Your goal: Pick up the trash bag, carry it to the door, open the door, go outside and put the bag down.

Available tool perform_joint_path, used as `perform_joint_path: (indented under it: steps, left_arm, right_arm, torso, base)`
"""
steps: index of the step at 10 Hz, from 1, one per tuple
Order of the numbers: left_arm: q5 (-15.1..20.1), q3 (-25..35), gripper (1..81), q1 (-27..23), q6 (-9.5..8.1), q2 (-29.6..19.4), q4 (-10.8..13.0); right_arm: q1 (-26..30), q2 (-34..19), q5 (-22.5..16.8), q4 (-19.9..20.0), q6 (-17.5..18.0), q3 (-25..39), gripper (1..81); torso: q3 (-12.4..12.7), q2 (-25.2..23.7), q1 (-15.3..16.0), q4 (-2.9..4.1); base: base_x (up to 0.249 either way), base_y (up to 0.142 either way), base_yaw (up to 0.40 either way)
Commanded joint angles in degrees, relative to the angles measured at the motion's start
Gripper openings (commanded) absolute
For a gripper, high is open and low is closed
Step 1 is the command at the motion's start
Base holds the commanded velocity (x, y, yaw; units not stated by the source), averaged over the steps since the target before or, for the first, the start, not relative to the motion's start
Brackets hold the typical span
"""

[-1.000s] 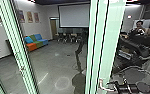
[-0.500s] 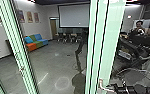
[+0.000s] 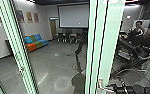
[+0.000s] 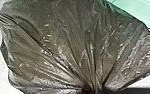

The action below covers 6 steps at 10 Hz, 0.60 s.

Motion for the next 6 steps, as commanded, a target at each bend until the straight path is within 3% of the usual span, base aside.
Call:
perform_joint_path:
  steps: [1,6]
  left_arm:
    - [3.23,-0.16,1.0,-3.56,0.06,-0.93,-0.65]
    - [3.23,-2.96,1.0,-3.47,0.06,0.83,-0.39]
  right_arm:
    - [3.63,5.59,-1.85,-0.88,1.02,-2.64,81.1]
    - [-1.39,7.26,-2.03,-4.22,1.11,-5.28,81.1]
  torso:
    - [0.0,0.0,0.0,0.0]
    - [0.02,-0.04,-0.07,-0.02]
  base:
    - [0.0,0.0,0.0]
    - [0.0,0.0,0.0]
